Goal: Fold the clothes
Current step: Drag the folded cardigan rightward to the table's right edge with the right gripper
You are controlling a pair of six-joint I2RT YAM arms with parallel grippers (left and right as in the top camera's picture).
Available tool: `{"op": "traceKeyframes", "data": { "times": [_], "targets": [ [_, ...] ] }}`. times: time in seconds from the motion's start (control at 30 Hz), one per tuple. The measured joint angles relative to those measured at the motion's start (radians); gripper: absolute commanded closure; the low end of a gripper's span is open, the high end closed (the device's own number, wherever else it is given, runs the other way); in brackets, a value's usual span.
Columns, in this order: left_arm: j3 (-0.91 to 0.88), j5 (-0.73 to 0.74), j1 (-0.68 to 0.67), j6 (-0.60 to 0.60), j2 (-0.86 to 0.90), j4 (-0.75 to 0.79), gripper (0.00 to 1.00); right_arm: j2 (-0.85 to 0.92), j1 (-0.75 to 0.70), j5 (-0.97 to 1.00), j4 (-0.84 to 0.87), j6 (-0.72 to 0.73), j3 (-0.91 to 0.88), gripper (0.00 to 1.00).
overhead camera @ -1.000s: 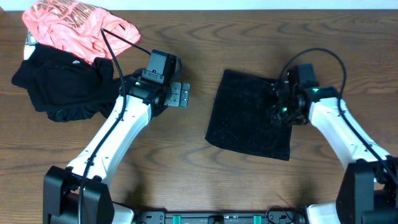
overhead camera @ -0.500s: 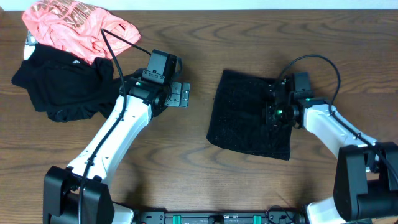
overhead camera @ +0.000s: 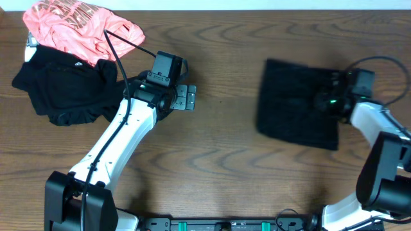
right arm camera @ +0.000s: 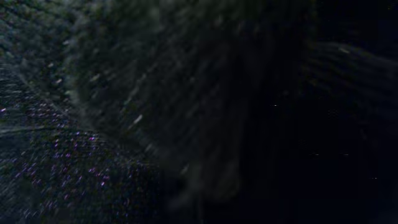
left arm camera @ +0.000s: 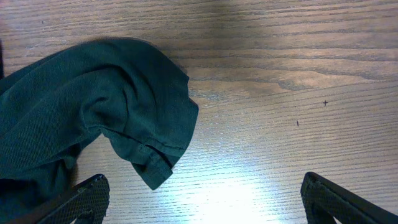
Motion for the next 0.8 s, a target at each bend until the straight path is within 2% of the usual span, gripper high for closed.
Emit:
{"op": "traceKeyframes", "data": {
  "times": [0.17,0.33,0.57,0.8],
  "targets": [
    [0.0,0.0,0.0,-0.011,0.0,0.0,0.02,0.007,-0.11,0.206,0.003,0.068,0.033,0.98],
    [0.0,0.003,0.0,-0.032,0.0,0.0,0.02,0.011,-0.213,0.382,0.018,0.226,0.037,0.99],
    [0.0,0.011,0.0,-0.049,0.0,0.0,0.02,0.022,-0.344,0.465,0.077,0.346,0.037,0.99],
    [0.0,0.021,0.0,-0.052,0.0,0.001,0.02,0.025,-0.462,0.511,0.225,0.399,0.034,0.98]
  ]
}}
